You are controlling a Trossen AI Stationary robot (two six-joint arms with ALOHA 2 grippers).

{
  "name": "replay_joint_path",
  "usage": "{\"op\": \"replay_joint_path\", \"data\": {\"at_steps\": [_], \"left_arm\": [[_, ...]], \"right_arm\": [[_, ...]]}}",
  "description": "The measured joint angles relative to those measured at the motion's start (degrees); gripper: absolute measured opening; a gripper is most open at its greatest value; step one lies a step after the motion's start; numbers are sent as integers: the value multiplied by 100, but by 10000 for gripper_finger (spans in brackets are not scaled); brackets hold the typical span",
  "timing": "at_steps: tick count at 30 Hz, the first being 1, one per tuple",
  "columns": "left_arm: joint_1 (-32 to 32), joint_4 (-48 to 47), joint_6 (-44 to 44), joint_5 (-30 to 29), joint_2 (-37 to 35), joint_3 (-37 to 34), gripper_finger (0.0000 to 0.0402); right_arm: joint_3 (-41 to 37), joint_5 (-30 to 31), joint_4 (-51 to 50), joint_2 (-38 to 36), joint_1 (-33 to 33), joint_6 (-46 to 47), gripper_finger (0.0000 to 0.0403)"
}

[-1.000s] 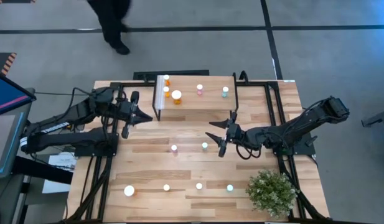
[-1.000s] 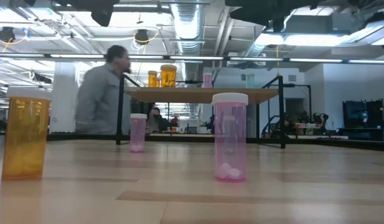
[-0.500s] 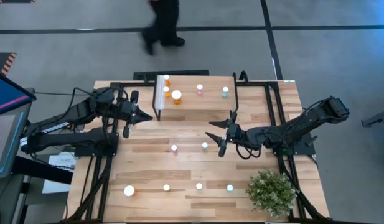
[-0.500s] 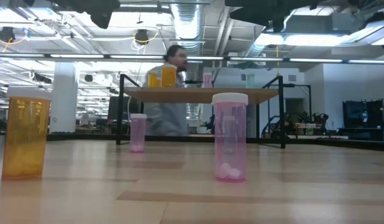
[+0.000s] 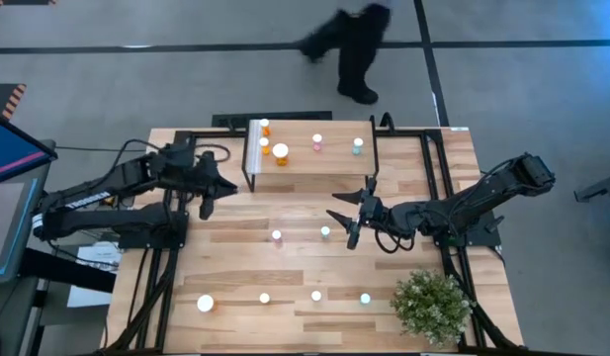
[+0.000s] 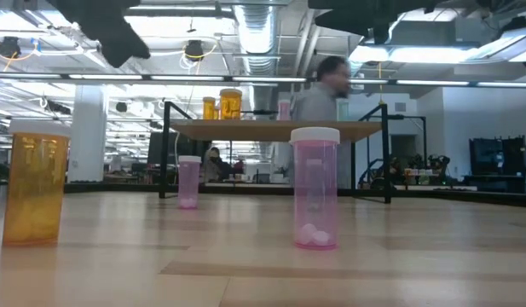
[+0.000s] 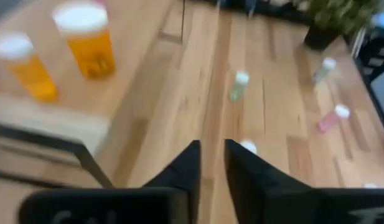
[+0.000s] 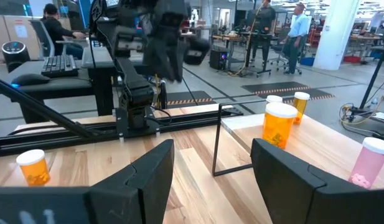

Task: Pick and place medicine bottles onto shelf by color
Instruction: Put the top pink pill bottle on the shelf

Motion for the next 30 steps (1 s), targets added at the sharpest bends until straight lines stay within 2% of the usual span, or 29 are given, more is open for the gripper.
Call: {"op": "replay_joint_path", "data": {"at_steps": [8, 13, 20, 24, 27, 30], "left_arm": [[-458, -632, -634, -175, 852, 160, 182], [-828, -655, -886, -189, 1519, 248, 229], [-1950, 184, -967, -871, 2442, 254, 248], [-2544, 648, -1116, -1514, 2966, 254, 248], [-2833, 873, -1291, -2023, 3357, 254, 248], [-2945, 1143, -1407, -2143, 3758, 254, 248]], "right_arm": [[0, 0, -1, 1, 0, 0, 235], [0, 0, -3, 1, 0, 0, 235], [0, 0, -80, 4, 0, -4, 235], [-2, 0, -112, 4, 0, -2, 235], [-2, 0, -129, 4, 0, -2, 235], [-2, 0, -139, 4, 0, 0, 235]]}}
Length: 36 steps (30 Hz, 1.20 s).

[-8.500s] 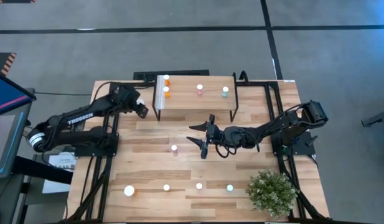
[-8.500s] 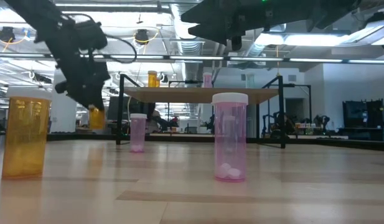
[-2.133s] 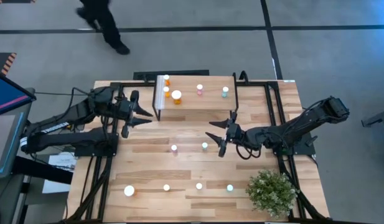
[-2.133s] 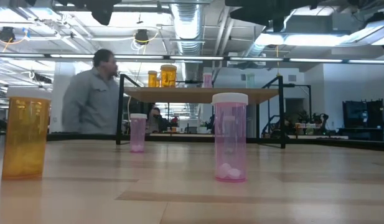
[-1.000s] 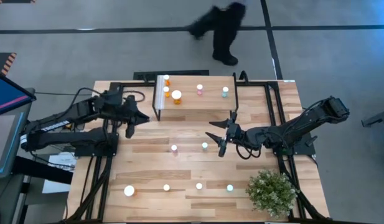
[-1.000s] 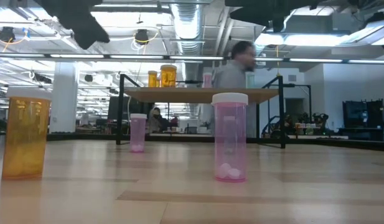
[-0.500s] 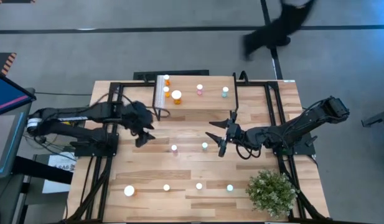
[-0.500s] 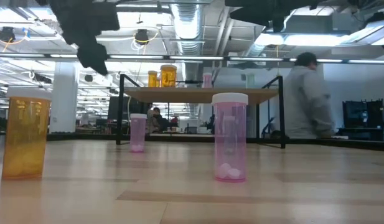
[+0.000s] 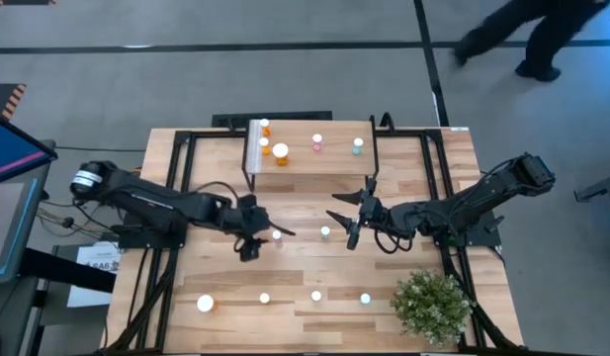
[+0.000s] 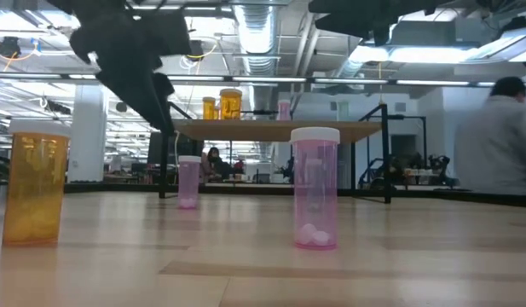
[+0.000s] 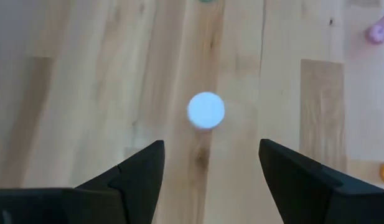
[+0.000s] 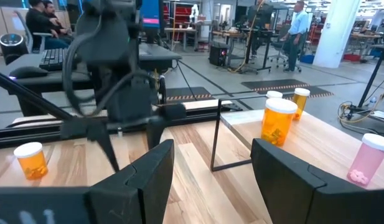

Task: Pick and place medicine bottles onto shelf by color
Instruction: Put the top pink pill bottle on the shelf

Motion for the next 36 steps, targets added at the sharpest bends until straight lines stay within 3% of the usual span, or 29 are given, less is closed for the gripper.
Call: {"op": "replay_joint_path", "data": {"at_steps": [12, 19, 36], "left_arm": [[13, 67, 179, 86, 1326, 705, 248], [87, -75, 181, 86, 1579, 761, 239], [97, -26, 205, 1, 1574, 761, 128]], "right_arm": [[0, 0, -19, 0, 0, 0, 235], [0, 0, -44, 0, 0, 0, 235], [0, 1, -53, 0, 0, 2, 235]]}}
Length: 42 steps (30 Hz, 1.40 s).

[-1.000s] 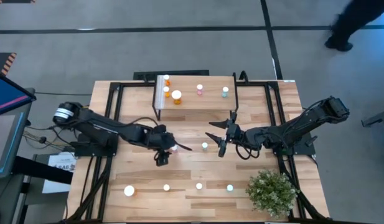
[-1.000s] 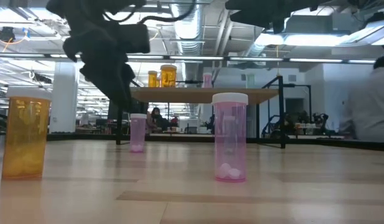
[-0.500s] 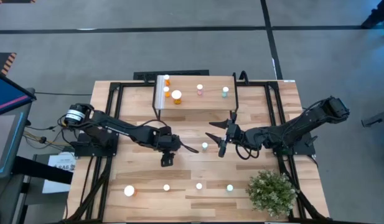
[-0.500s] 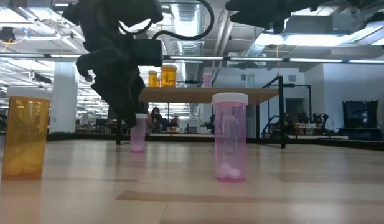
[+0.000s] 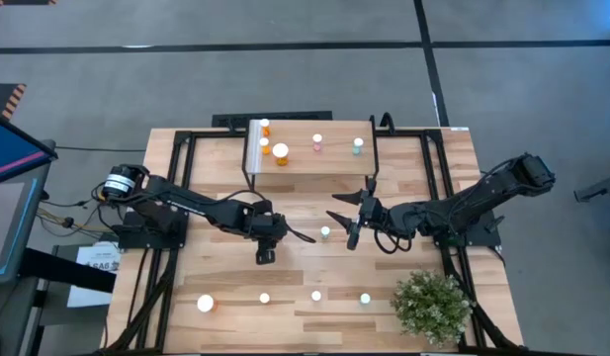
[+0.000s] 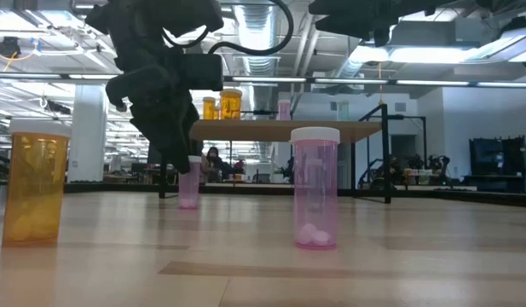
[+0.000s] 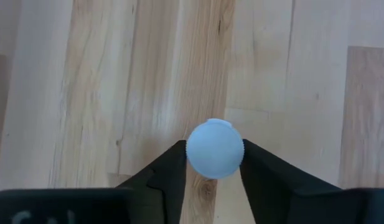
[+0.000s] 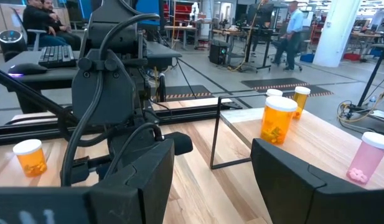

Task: Pick and place medicine bottles onto shelf by color
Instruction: Put the top pink pill bottle on the shelf

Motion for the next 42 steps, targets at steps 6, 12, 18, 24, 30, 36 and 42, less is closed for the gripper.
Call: {"op": "replay_joint_path", "data": {"at_steps": [6, 12, 18, 24, 30, 36, 42], "left_arm": [[-2, 2, -10, -13, -2, 0, 106], [-2, 0, -20, -17, -4, 0, 102], [-2, -253, 24, -10, -46, 249, 101], [3, -1191, 370, -43, -46, 1038, 101], [63, -2150, 971, -23, -46, 2045, 101], [320, -3125, 1580, 31, -45, 3282, 101], [946, -3995, 1831, 28, -44, 4376, 101]], "right_arm": [[0, -1, 0, 0, 0, 0, 235], [0, 0, 0, 0, 0, 0, 235], [0, 0, 0, 0, 0, 0, 235], [0, 0, 0, 0, 0, 2, 235], [0, 1, -13, 0, 0, -2, 235], [0, 1, -13, 0, 0, -7, 235], [0, 1, -11, 0, -1, -14, 235]]}}
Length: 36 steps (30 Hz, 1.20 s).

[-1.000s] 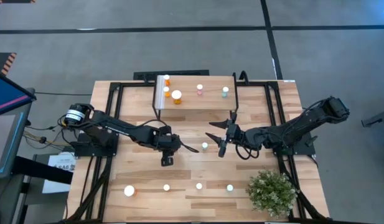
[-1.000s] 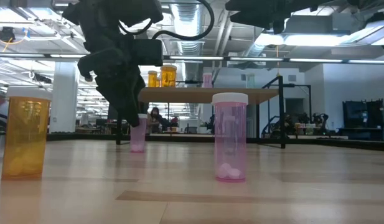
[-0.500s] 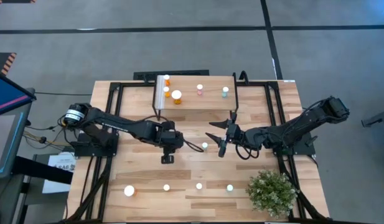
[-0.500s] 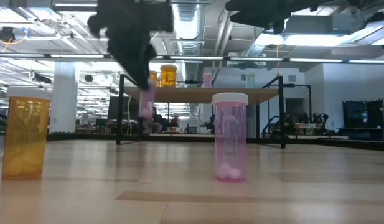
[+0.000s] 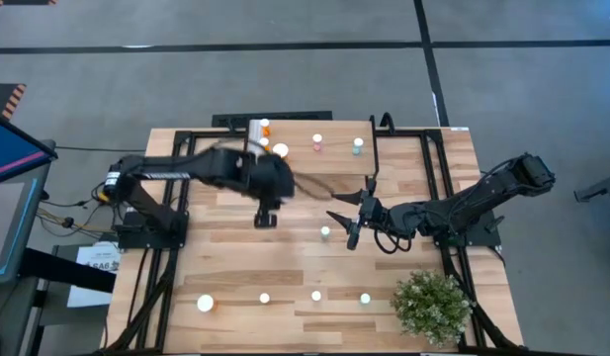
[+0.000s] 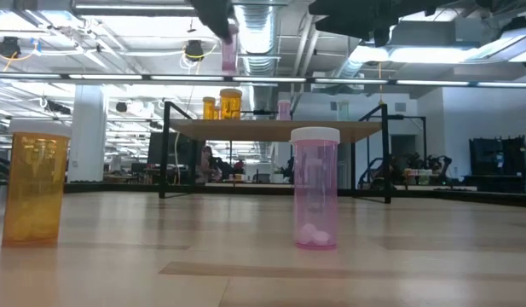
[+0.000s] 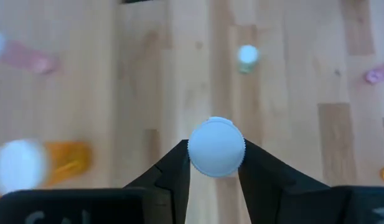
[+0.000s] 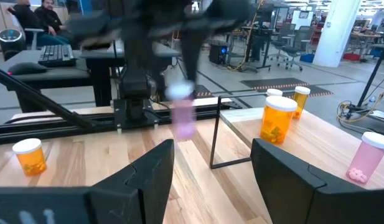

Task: Pick and place medicine bottles onto shelf by color
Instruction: Put the top pink pill bottle on the shelf

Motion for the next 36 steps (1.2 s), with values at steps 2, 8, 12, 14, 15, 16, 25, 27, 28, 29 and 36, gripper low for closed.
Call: {"op": "replay_joint_path", "data": {"at_steps": [2, 8, 12, 14, 15, 16, 25, 27, 28, 29, 36], "left_arm": [[246, -170, 2, -2, -2, 284, 101], [946, -718, 177, 192, -2, 707, 100], [1372, -900, 349, 279, -4, 713, 100], [1589, -898, 423, 430, -10, 715, 100], [1689, -894, 450, 541, -11, 715, 100], [1778, -894, 467, 652, -11, 715, 100], [2281, -907, 672, 992, -20, 495, 100], [2384, -912, 692, 1180, -20, 439, 100], [2428, -903, 703, 1286, -28, 417, 100], [2474, -885, 715, 1373, -49, 385, 100], [2569, -929, 742, 1515, -76, 374, 100]], "right_arm": [[0, 0, 0, 0, 0, -10, 235], [0, 0, 9, 0, 1, -76, 235], [0, 0, 9, 0, -1, -82, 235], [0, 0, 9, 0, 1, -82, 235], [0, 0, 9, 0, -1, -84, 235], [0, 0, 9, 0, 1, -86, 235], [0, 0, 9, 0, 7, -97, 235], [0, 0, -7, 0, 40, -97, 235], [0, 0, -10, 0, 54, -97, 235], [0, 2, -9, 0, 58, -97, 235], [0, 4, -53, 0, 57, -35, 235]]}}
